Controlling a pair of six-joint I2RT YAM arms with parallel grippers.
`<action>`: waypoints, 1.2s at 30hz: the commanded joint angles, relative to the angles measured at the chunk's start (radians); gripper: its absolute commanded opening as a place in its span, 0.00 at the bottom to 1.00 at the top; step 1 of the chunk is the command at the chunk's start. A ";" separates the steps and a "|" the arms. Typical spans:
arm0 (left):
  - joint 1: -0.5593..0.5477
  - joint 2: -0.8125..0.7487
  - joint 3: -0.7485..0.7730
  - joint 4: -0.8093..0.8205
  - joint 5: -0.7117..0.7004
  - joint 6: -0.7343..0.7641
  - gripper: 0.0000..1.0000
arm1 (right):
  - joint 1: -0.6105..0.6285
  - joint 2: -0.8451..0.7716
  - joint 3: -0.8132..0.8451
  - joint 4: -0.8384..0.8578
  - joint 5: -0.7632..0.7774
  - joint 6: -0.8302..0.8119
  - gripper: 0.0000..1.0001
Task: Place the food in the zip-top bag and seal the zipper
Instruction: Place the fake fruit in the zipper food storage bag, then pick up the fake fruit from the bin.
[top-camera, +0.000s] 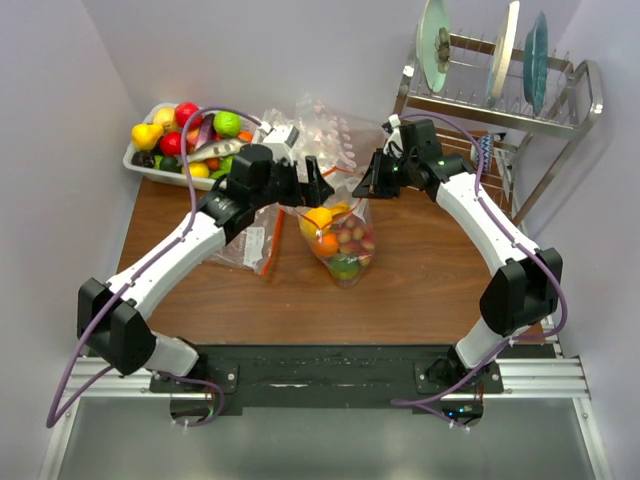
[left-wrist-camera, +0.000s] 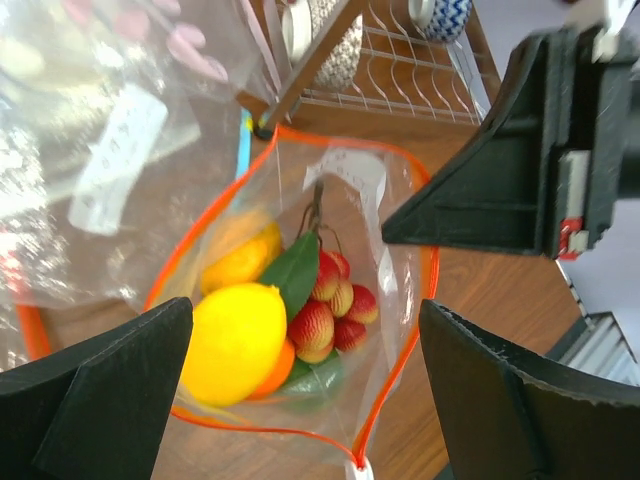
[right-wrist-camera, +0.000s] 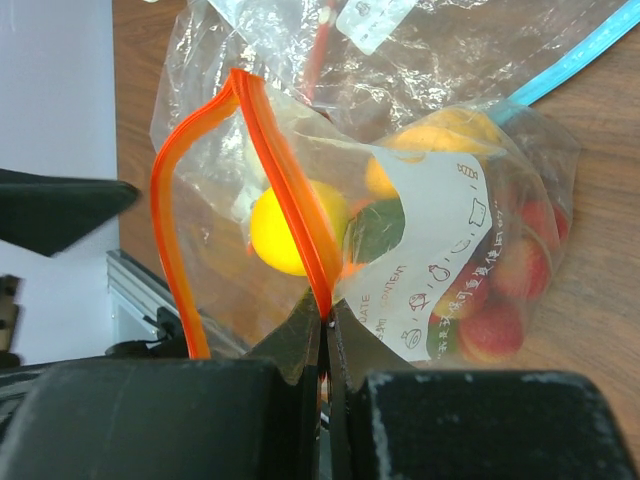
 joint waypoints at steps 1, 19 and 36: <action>0.000 0.009 0.148 -0.105 -0.066 0.113 1.00 | 0.001 -0.054 0.037 -0.002 -0.019 -0.004 0.00; 0.503 0.379 0.587 -0.352 -0.345 0.316 1.00 | -0.001 -0.071 0.002 0.001 -0.018 -0.024 0.00; 0.694 0.836 1.025 -0.422 -0.357 0.204 0.96 | -0.001 -0.071 -0.040 0.036 -0.038 -0.027 0.00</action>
